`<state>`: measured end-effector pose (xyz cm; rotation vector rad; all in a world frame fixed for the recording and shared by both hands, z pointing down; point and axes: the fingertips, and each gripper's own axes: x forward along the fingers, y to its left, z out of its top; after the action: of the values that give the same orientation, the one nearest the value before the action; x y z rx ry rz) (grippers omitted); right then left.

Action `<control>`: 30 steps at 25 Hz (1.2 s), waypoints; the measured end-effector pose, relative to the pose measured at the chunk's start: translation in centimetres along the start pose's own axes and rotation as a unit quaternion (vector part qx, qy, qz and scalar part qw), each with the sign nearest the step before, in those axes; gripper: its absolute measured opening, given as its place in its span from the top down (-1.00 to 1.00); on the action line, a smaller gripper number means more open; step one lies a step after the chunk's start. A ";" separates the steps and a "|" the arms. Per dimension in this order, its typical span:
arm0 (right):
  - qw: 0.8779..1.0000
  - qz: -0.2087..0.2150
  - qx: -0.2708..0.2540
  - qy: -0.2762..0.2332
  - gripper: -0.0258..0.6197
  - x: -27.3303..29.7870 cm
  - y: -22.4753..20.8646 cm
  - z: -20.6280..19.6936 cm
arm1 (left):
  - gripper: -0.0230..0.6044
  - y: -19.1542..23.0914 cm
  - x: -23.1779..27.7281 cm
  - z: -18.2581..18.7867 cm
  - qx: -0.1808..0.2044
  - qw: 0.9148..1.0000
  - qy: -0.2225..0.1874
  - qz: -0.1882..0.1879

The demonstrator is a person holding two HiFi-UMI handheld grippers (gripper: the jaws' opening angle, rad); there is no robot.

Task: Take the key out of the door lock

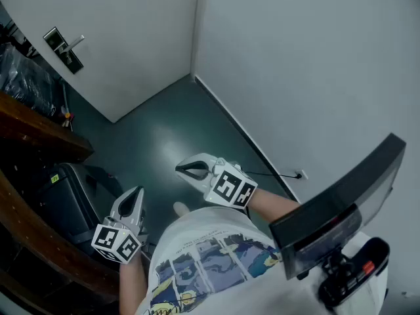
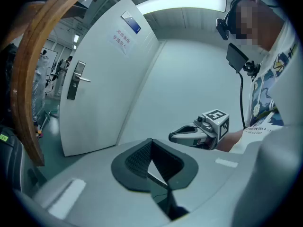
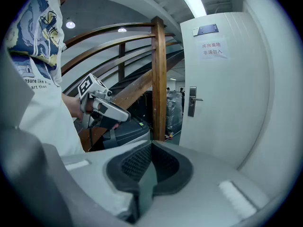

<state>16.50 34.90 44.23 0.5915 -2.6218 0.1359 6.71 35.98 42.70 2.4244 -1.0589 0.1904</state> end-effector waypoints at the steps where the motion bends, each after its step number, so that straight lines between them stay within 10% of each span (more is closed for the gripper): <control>1: 1.000 0.001 0.000 0.000 0.91 0.3 0.2 0.2 | 0.91 0.2 -0.3 0.1 -0.001 1.000 0.000 0.001; 17: 1.000 -0.007 -0.016 0.023 0.87 2.9 1.6 0.9 | 0.91 3.3 -2.4 -0.7 -0.005 1.000 -0.004 0.015; 30: 0.998 0.035 -0.051 0.002 0.78 9.4 -12.1 4.0 | 0.91 12.1 5.5 5.8 -0.022 0.995 -0.027 0.098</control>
<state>12.47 19.60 44.86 0.4640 -2.6276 0.0241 1.39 22.57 43.87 2.2972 -1.3127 0.1647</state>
